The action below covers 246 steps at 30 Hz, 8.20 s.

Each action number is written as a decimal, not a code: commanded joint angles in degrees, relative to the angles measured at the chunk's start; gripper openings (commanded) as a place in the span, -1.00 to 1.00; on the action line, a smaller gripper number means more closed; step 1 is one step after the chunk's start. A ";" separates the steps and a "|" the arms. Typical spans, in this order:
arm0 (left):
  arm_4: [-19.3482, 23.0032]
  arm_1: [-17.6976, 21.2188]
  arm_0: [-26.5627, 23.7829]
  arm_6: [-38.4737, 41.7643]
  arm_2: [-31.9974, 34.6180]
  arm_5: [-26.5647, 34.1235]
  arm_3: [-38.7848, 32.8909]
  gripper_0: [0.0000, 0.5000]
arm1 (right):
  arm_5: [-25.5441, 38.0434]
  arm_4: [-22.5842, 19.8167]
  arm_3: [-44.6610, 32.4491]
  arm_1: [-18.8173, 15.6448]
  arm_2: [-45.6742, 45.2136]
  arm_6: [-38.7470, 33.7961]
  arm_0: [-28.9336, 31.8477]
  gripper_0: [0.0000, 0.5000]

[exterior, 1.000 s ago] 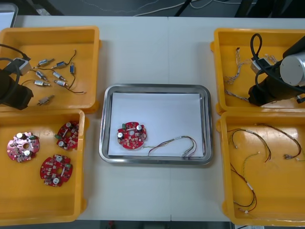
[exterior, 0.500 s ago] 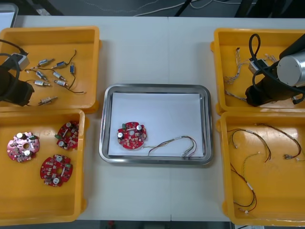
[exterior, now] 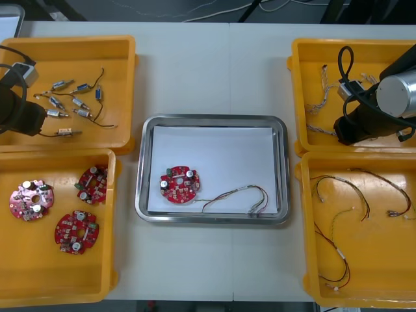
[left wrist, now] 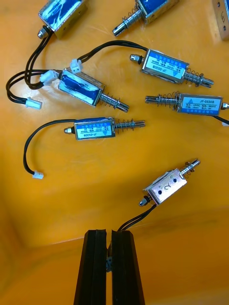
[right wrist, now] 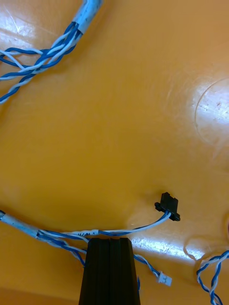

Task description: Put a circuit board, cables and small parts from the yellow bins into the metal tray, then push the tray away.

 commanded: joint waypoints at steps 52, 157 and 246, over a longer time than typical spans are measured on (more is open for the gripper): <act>0.50 0.22 -1.34 -9.70 1.20 -0.44 -5.96 1.00 | 0.72 -4.62 -0.46 -1.76 3.48 9.60 -3.42 1.00; 0.50 -3.21 -5.56 -38.88 -11.10 -9.32 10.65 0.86 | 27.96 -2.25 -5.47 -4.49 -17.79 -7.80 -14.49 -1.00; 6.30 -2.51 -8.46 21.24 -8.12 19.64 -26.17 -1.00 | 30.95 -8.58 -33.06 -0.71 -11.28 -8.24 -1.92 -1.00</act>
